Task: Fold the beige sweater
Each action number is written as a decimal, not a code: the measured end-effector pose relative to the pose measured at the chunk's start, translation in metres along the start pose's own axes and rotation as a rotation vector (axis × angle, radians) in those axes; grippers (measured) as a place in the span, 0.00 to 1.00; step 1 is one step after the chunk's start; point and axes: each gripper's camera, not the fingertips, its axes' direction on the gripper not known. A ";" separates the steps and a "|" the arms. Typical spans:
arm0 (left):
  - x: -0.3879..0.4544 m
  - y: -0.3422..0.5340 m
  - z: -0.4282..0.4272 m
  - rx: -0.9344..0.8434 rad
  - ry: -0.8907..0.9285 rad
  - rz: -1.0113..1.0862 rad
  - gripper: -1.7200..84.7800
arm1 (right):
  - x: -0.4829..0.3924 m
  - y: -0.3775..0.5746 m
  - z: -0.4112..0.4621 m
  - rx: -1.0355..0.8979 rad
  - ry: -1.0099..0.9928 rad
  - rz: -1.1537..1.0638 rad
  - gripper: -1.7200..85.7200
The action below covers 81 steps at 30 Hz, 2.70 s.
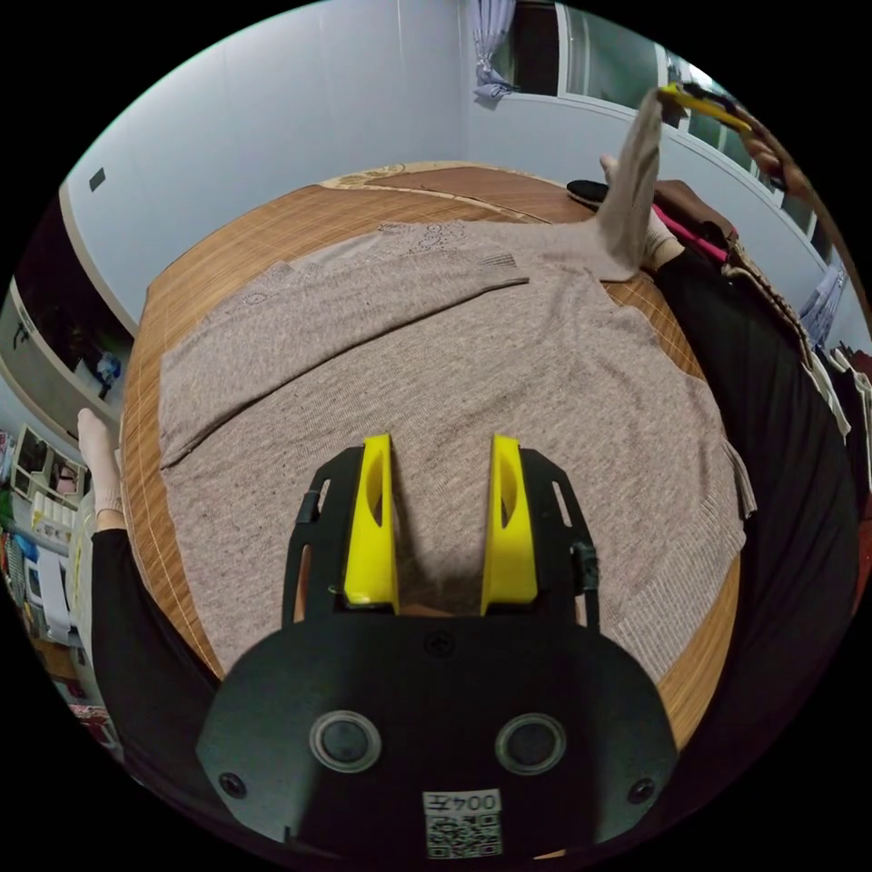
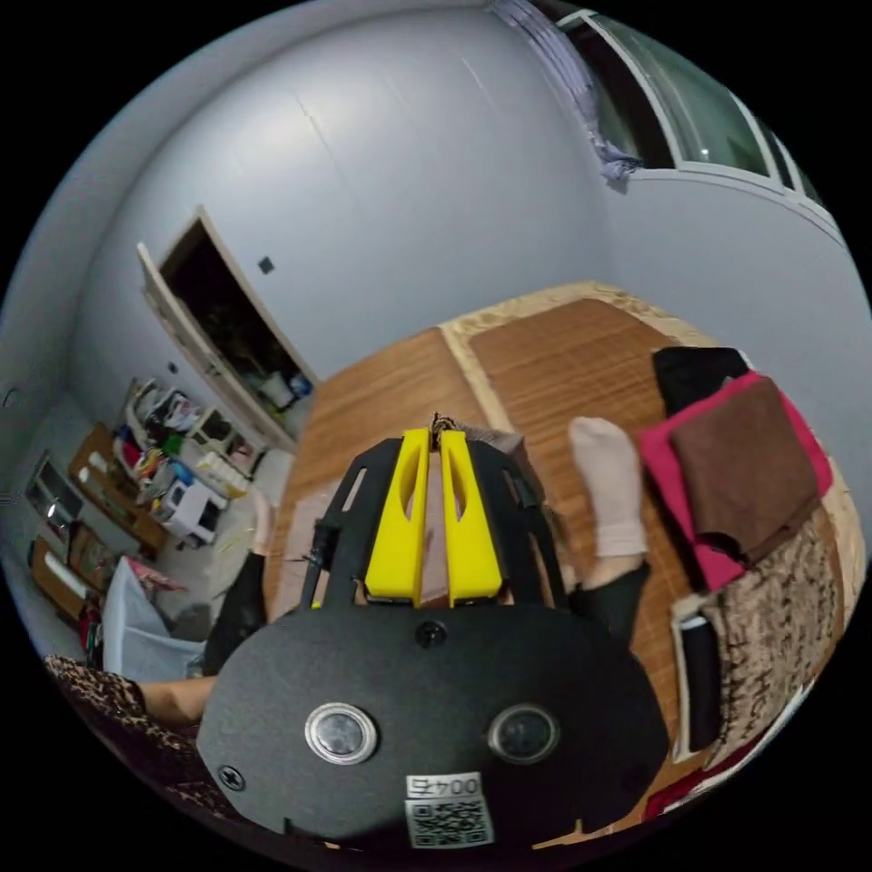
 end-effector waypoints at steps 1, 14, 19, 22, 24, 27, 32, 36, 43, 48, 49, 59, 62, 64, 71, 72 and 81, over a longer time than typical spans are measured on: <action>-0.003 -0.004 -0.003 -0.002 0.011 -0.004 0.19 | -0.026 -0.006 0.002 -0.003 -0.050 -0.029 0.06; -0.127 -0.079 -0.094 0.050 0.370 -0.015 0.22 | -0.113 0.041 0.056 -0.138 -0.318 -0.206 0.09; -0.192 -0.092 -0.082 0.048 0.439 -0.237 0.18 | -0.018 0.102 0.084 -0.236 -0.216 -0.058 0.09; -0.216 -0.110 -0.068 0.089 0.562 -0.410 0.17 | 0.009 0.134 0.101 -0.249 -0.207 0.000 0.09; -0.228 -0.128 -0.062 0.117 0.600 -0.494 0.16 | 0.021 0.150 0.108 -0.227 -0.222 0.033 0.08; -0.242 -0.164 -0.052 0.130 0.613 -0.580 0.16 | 0.036 0.160 0.122 -0.258 -0.264 0.096 0.08; -0.250 -0.216 -0.039 0.100 0.527 -0.636 0.16 | 0.037 0.148 0.129 -0.282 -0.261 0.068 0.08; -0.226 -0.262 -0.037 0.022 0.369 -0.500 0.16 | 0.044 0.142 0.136 -0.305 -0.276 0.095 0.08; -0.172 -0.290 -0.043 0.008 0.255 -0.375 0.14 | 0.040 0.128 0.152 -0.360 -0.260 0.053 0.08; -0.138 -0.307 -0.056 0.005 0.220 -0.273 0.12 | 0.040 0.123 0.153 -0.358 -0.261 0.038 0.08; -0.134 -0.309 -0.058 0.011 0.238 -0.272 0.11 | 0.042 0.121 0.154 -0.356 -0.262 0.039 0.07; -0.124 -0.346 -0.104 0.082 0.385 -0.386 0.05 | 0.037 0.119 0.172 -0.407 -0.231 0.005 0.09; -0.111 -0.384 -0.149 0.098 0.422 -0.375 0.04 | 0.037 0.120 0.176 -0.403 -0.207 0.004 0.09; -0.105 -0.413 -0.194 0.113 0.441 -0.355 0.04 | 0.041 0.119 0.179 -0.395 -0.206 0.024 0.10; -0.147 -0.421 -0.294 0.150 0.377 -0.388 0.04 | 0.048 0.120 0.188 -0.390 -0.209 0.073 0.10; -0.161 -0.411 -0.295 0.136 0.358 -0.413 0.04 | 0.047 0.120 0.190 -0.389 -0.208 0.076 0.10; -0.235 -0.326 -0.208 0.060 0.392 -0.673 0.04 | 0.043 0.120 0.200 -0.346 -0.133 0.094 0.09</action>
